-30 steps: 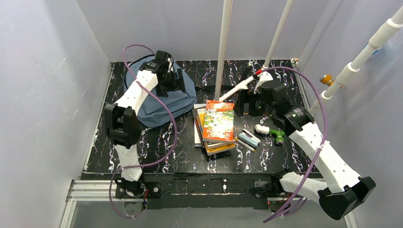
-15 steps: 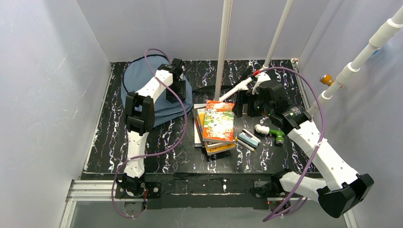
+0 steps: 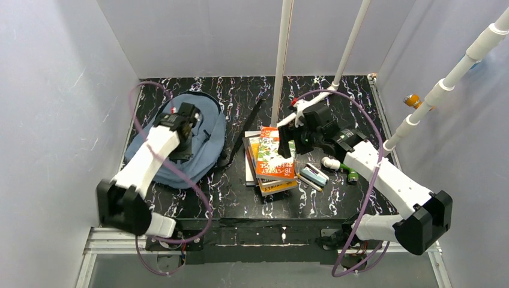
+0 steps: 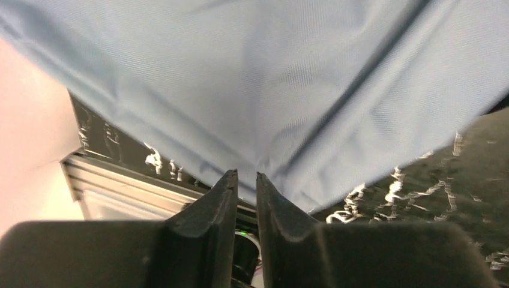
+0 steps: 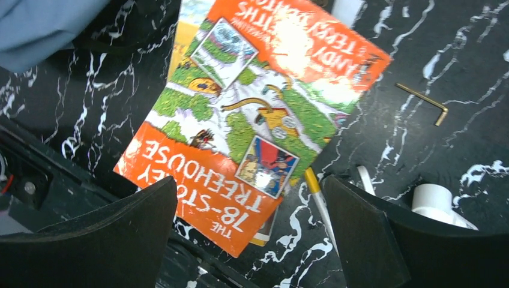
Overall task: Pack the student bag
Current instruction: Adjust the student bag at the center of the board.
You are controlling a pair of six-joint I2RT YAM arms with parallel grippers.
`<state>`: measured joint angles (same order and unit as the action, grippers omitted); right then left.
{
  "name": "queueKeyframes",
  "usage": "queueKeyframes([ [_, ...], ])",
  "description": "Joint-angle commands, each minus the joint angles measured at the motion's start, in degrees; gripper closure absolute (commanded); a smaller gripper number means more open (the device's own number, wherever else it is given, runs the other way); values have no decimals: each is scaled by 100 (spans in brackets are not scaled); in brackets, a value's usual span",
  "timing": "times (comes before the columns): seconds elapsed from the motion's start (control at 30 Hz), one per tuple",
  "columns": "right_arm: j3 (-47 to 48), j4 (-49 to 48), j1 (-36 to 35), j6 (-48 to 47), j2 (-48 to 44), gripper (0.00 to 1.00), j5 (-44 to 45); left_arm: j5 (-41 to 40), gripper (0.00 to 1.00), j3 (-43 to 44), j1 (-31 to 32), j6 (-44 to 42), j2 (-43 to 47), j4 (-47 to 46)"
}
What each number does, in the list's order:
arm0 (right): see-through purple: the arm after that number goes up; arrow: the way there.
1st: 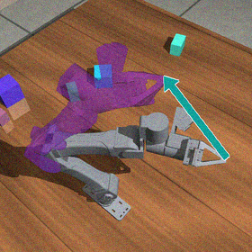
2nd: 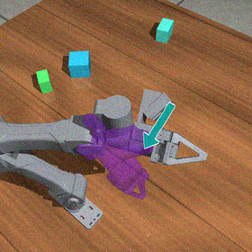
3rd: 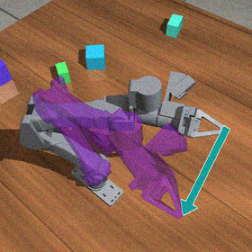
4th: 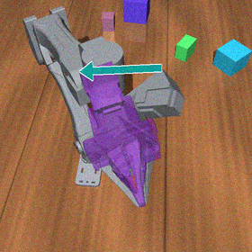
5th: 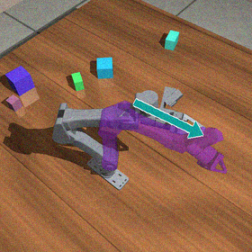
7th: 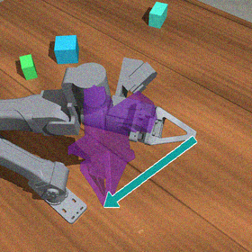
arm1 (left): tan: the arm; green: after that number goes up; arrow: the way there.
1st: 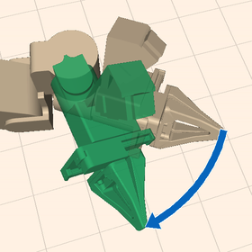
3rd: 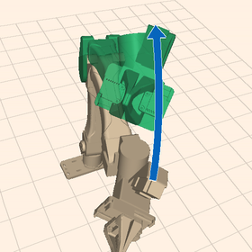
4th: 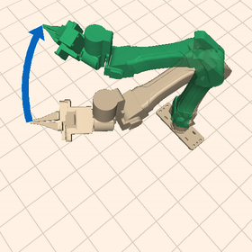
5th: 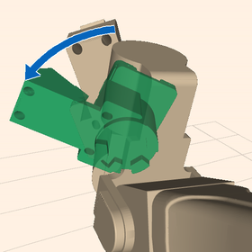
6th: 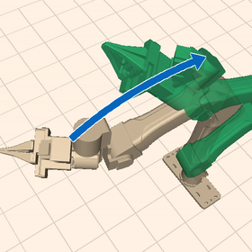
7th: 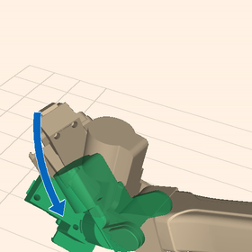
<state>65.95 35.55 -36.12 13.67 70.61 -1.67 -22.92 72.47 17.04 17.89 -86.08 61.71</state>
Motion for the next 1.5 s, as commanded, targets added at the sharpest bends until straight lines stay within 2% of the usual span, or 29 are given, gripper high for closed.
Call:
queueKeyframes([
  [0.0, 251, -306, -364, -255, 68, 0, -97, 189, 64, -531, -34, 532, 1546, 351],
  [0.07, 259, -373, -504, -234, 118, 0, -64, 374, 38, -586, -39, 582, 1981, 172],
  [0.13, 304, -423, -608, -220, 192, 0, -61, 535, 18, -559, -35, 558, 2194, -183],
  [0.2, 370, -411, -684, -199, 260, 0, -26, 707, 9, -367, -35, 563, 2173, -509],
  [0.3, 460, -365, -766, -177, 297, 0, 83, 1045, 2, 66, -48, 622, 1749, -829],
  [0.53, 435, -416, -876, -61, 271, 0, 147, 2006, 4, 875, -147, 962, 305, -1501],
  [0.63, 350, -618, -949, 28, 310, 0, 144, 2868, 12, 990, -557, 1400, -184, -1783],
  [0.7, 337, -880, -1041, 98, 434, 0, 65, 3377, 15, 823, -856, 1783, -201, -1993],
  [0.8, 569, -1188, -1348, 188, 895, 0, 129, 3560, 15, 154, -1016, 2018, 254, -2476],
  [0.97, 1556, -1201, -2001, 666, 2079, 0, 1757, 3616, 12, -791, -1018, 1702, 1070, -2378],
  [1.1, 2481, -1186, -2237, 1357, 3052, 0, 2841, 3125, 7, -1321, -1014, 1384, 1969, -1929],
  [1.3, 3153, -1799, -2312, 1558, 4066, 0, 3597, 3175, 4, -1849, -998, 1435, 2889, -1752],
  [1.47, 3963, -1987, -2312, 1122, 4995, 0, 3854, 3244, 4, -2262, -843, 1418, 3536, -1974],
])
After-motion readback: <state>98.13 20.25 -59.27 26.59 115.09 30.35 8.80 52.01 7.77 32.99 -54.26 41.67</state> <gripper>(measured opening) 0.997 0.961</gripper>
